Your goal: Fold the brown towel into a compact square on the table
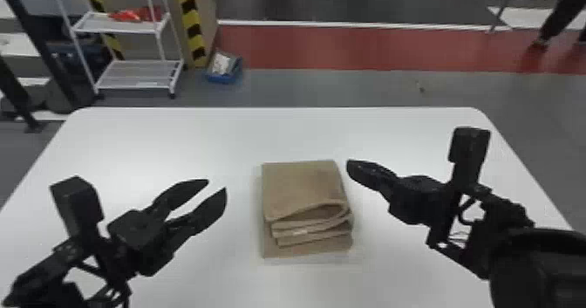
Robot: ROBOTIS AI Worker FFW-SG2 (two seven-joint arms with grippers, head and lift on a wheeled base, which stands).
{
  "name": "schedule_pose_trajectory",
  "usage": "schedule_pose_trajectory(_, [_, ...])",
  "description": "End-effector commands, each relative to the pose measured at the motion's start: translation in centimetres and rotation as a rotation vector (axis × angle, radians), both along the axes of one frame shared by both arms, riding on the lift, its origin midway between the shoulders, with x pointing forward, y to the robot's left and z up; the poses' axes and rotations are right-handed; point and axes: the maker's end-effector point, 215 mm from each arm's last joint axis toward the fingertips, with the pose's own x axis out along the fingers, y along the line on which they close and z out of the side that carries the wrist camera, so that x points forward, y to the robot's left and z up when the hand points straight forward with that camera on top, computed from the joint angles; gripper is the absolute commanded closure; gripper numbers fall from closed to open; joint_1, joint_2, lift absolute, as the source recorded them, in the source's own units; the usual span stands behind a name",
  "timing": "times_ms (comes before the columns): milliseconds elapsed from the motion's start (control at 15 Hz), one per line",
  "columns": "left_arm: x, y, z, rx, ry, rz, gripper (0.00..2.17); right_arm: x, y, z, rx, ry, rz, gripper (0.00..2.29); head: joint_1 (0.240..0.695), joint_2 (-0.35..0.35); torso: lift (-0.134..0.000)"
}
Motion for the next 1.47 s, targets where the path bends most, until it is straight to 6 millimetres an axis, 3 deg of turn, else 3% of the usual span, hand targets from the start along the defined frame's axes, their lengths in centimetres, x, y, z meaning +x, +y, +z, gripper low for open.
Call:
schedule_pose_trajectory(0, [0.3,0.4,-0.2,0.010,-0.007,0.010,0.65,0.8,5.5,-1.9,-0.099,0.019,0.080,2.13,0.695,0.031,-0.124])
schedule_pose_trajectory(133, [0.7,0.6,-0.5,0.012,-0.010,0.014,0.65,1.0,7.9,-4.4,-0.151,0.070,0.115,2.13,0.695,0.081,-0.124])
schedule_pose_trajectory(267, [0.8,0.8,-0.8,0.015,-0.014,0.015,0.65,1.2,9.1,-6.0,-0.190,0.091,0.131,2.13,0.695,0.136,-0.124])
schedule_pose_trajectory(467, [1.1,1.0,-1.1,0.018,-0.014,0.015,0.65,0.3,10.1,-7.2,-0.204,0.110,0.152,2.13,0.695,0.166,-0.124])
schedule_pose_trajectory(800, [1.3,1.0,-1.0,0.017,-0.020,0.014,0.65,-2.4,9.7,-9.1,-0.195,0.134,0.147,2.13,0.695,0.182,-0.124])
schedule_pose_trajectory(1133, [1.4,0.5,-1.5,0.018,-0.012,0.009,0.65,-4.2,10.0,-7.9,-0.187,0.050,0.120,2.13,0.695,0.179,-0.124])
schedule_pose_trajectory(1400, [1.3,0.4,-1.5,0.016,-0.012,0.008,0.65,-5.4,9.9,-9.3,-0.193,0.085,0.114,2.13,0.695,0.182,-0.124])
